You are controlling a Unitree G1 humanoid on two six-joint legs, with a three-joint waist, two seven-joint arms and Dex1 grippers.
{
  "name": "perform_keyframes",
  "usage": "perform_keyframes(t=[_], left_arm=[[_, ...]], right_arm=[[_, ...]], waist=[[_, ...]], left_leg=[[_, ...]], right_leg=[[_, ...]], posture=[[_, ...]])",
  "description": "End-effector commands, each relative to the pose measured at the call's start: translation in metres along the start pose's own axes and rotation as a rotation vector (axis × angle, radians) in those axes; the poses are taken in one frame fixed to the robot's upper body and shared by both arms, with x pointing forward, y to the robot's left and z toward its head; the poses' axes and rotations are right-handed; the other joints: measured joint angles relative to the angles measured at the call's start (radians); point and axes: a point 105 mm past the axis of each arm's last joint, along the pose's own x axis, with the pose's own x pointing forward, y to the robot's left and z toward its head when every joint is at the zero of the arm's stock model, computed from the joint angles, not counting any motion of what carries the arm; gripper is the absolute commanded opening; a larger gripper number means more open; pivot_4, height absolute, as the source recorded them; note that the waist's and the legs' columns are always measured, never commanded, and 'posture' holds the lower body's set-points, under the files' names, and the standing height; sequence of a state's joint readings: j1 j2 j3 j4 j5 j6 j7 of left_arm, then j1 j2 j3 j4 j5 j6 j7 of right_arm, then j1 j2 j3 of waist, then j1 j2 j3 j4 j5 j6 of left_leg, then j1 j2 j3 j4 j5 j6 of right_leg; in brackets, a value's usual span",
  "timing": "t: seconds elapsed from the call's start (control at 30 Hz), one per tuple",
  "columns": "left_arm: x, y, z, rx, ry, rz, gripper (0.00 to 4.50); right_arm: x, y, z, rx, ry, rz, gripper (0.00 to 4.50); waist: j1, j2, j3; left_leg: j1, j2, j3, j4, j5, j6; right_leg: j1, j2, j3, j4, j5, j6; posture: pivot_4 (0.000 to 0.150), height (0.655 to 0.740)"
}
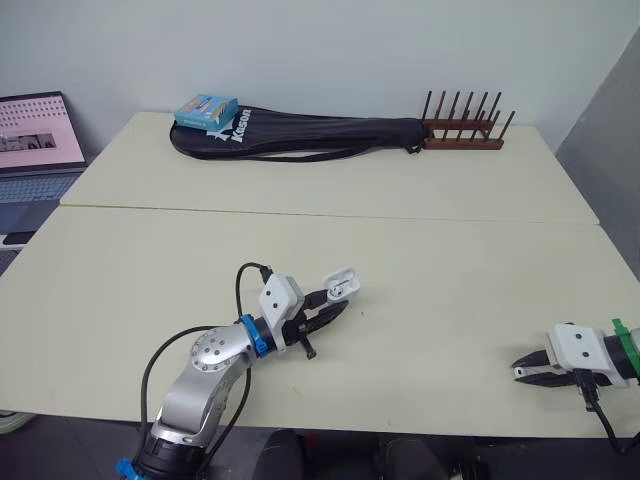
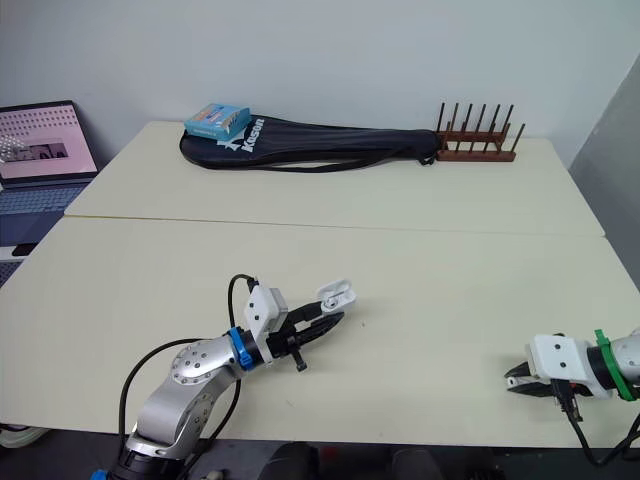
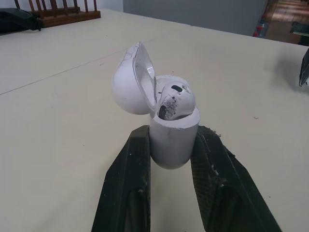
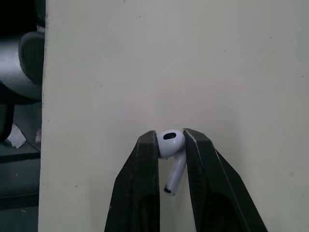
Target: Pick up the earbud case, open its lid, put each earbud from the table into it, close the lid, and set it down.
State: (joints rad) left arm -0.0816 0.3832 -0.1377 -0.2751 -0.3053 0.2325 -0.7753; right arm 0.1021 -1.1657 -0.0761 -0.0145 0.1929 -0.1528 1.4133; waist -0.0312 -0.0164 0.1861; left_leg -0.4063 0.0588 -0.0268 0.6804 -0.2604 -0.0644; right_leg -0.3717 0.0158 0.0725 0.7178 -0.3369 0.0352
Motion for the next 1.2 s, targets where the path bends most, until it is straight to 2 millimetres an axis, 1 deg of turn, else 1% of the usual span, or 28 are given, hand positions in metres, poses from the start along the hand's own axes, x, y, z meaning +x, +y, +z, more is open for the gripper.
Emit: perform_keyframes(t=[0.03,0.23,0.47,0.53,0.6,0.73,0.87,0.9,0.97,1.03,1.1,1.2], left_arm=[[-0.002,-0.003,0.014,0.030,-0.036,-0.010,0.79],[-0.003,-0.005,0.014,0.027,-0.033,-0.012,0.79],[0.000,-0.006,0.014,0.022,-0.030,-0.021,0.79],[0.001,-0.007,0.013,0.020,-0.029,-0.026,0.79],[0.001,-0.008,0.013,0.017,-0.028,-0.032,0.79],[0.002,-0.007,0.012,0.014,-0.025,-0.042,0.79],[0.003,-0.006,0.010,0.012,-0.022,-0.043,0.79],[0.003,-0.007,0.010,0.010,-0.021,-0.044,0.79],[0.004,-0.009,0.008,0.006,-0.020,-0.047,0.79],[0.005,-0.011,0.008,0.002,-0.020,-0.051,0.79],[0.006,-0.013,0.008,-0.003,-0.022,-0.055,0.79],[0.008,-0.015,0.008,-0.008,-0.022,-0.063,0.79]], right_arm=[[-0.002,0.002,-0.003,-0.041,0.036,0.063,0.40],[0.003,-0.002,-0.010,-0.025,0.042,0.071,0.40],[0.004,-0.007,-0.009,-0.089,0.043,0.037,2.78],[-0.001,-0.009,-0.005,-0.094,0.037,0.023,2.81],[-0.010,-0.009,0.004,-0.086,0.025,0.011,2.81],[-0.025,-0.005,0.021,-0.044,0.051,-0.003,2.81],[-0.033,0.000,0.031,0.027,0.164,-0.039,2.81],[-0.033,-0.003,0.028,0.050,0.247,-0.091,2.81],[-0.030,-0.001,0.031,0.106,0.310,-0.133,2.81],[-0.023,0.003,0.033,0.143,0.330,-0.136,2.81],[-0.014,0.006,0.027,0.156,0.362,-0.131,2.81],[-0.005,0.003,0.018,0.167,0.385,-0.143,2.81]], waist=[[0.001,0.000,0.000],[0.001,0.000,0.000],[0.001,0.000,0.000],[0.002,0.000,0.000],[0.002,0.000,0.000],[0.003,0.001,0.000],[0.001,0.000,0.000],[0.001,0.000,0.000],[0.002,0.000,0.000],[0.002,0.000,0.000],[0.002,0.000,0.000],[0.002,0.000,0.000]], left_leg=[[0.000,0.000,0.000,0.000,0.000,0.000],[0.001,0.000,0.000,0.000,0.000,0.000],[0.005,0.000,0.000,0.000,0.000,0.000],[0.005,0.000,0.000,0.000,0.000,0.000],[0.005,0.000,0.000,0.000,0.000,0.000],[0.005,0.000,0.000,-0.001,0.000,0.000],[0.005,0.001,0.000,-0.001,0.000,0.000],[0.005,0.001,0.000,-0.001,0.000,0.000],[0.005,0.001,0.000,-0.001,0.000,0.000],[0.005,0.001,0.000,-0.001,0.000,0.000],[0.004,0.001,0.001,-0.001,0.000,0.000],[0.004,0.000,0.001,-0.001,0.000,0.000]], right_leg=[[0.000,0.000,0.000,0.000,0.000,0.000],[0.001,0.000,0.000,0.000,0.000,0.000],[0.005,0.000,0.001,0.000,0.000,0.000],[0.005,0.000,0.000,0.000,0.000,0.000],[0.005,0.000,0.001,0.000,0.000,0.000],[0.005,0.000,0.001,0.000,0.000,0.000],[0.005,0.000,0.000,0.000,0.000,0.000],[0.005,0.000,0.000,0.000,0.000,0.000],[0.005,0.000,0.000,0.000,0.000,0.000],[0.004,0.000,0.001,0.000,0.000,0.000],[0.004,0.000,0.001,-0.001,-0.001,0.001],[0.004,0.000,0.001,-0.001,-0.001,0.001]], posture=[[0.150,0.6871],[0.150,0.6871],[0.150,0.6871],[0.150,0.6871],[0.150,0.6871],[0.150,0.6871],[0.150,0.6871],[0.150,0.6871],[0.150,0.6871],[0.150,0.6871],[0.150,0.6871],[0.150,0.6871]])
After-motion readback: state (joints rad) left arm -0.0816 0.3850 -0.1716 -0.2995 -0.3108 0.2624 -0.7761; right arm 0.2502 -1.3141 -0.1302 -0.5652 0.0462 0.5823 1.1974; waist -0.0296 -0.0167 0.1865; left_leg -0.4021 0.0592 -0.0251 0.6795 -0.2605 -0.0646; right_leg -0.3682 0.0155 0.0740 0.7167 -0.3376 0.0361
